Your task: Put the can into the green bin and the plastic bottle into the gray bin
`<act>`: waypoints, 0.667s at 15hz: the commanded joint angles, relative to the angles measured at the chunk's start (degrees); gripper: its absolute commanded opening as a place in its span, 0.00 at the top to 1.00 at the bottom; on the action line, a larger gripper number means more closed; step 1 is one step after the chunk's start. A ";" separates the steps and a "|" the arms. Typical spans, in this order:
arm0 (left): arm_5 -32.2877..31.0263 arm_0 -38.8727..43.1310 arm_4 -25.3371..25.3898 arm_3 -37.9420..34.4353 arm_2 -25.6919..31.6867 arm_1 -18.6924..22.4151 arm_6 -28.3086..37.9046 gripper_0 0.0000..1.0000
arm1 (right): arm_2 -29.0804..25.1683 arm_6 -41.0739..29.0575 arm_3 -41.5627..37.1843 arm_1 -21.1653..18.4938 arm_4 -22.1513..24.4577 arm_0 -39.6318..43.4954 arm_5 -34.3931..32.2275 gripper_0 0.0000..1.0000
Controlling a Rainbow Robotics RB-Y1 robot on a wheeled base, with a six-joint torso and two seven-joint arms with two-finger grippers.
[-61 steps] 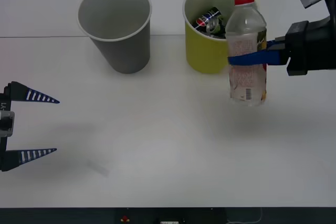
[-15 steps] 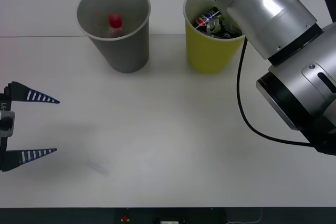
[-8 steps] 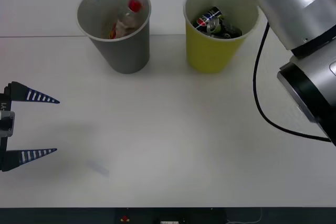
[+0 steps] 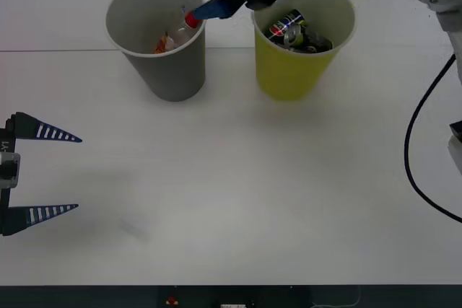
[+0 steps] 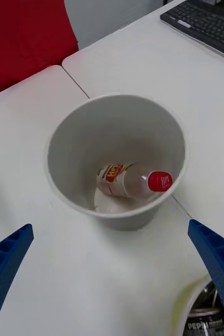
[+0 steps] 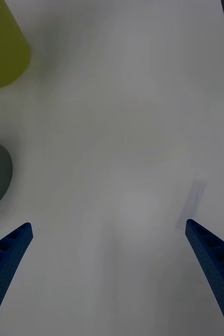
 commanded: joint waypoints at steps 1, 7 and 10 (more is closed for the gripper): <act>0.00 0.00 0.00 0.00 0.00 0.00 0.00 0.00 | -5.35 3.50 -8.41 -4.03 -4.59 7.85 -3.17 0.00; 0.00 0.00 0.00 0.00 0.00 0.00 0.00 0.00 | -17.83 15.63 -20.27 -12.99 -19.80 27.89 -3.34 0.00; 0.00 0.00 0.00 0.00 0.00 0.00 0.00 0.00 | -24.95 22.04 -25.19 -15.72 -26.57 39.05 -3.34 0.00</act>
